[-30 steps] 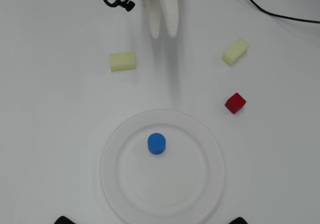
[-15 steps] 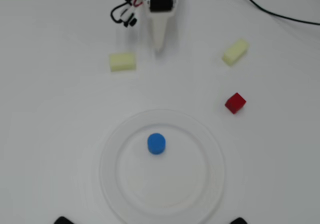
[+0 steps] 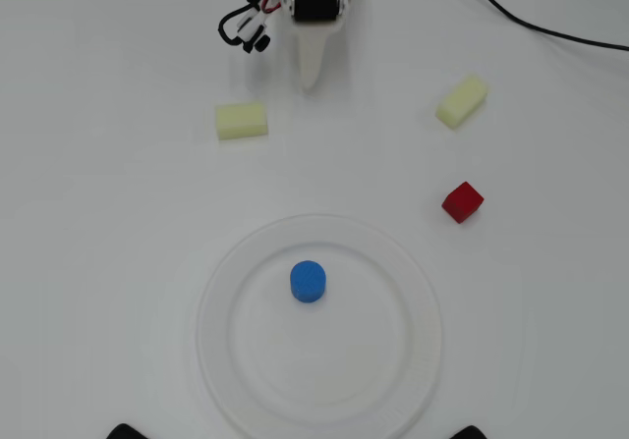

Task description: Grasp a blue block and put it in the dish.

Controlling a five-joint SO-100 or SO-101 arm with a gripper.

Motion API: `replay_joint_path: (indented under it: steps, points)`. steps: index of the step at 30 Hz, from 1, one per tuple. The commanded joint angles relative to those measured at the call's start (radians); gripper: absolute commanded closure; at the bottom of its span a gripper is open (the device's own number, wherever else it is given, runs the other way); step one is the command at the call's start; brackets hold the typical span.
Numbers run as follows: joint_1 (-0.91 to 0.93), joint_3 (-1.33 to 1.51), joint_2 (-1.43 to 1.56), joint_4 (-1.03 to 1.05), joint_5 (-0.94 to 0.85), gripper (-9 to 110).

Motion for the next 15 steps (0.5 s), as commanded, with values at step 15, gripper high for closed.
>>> replay_joint_path:
  steps: [15]
  points:
    - [-0.008,0.097,0.170,0.046,0.003,101]
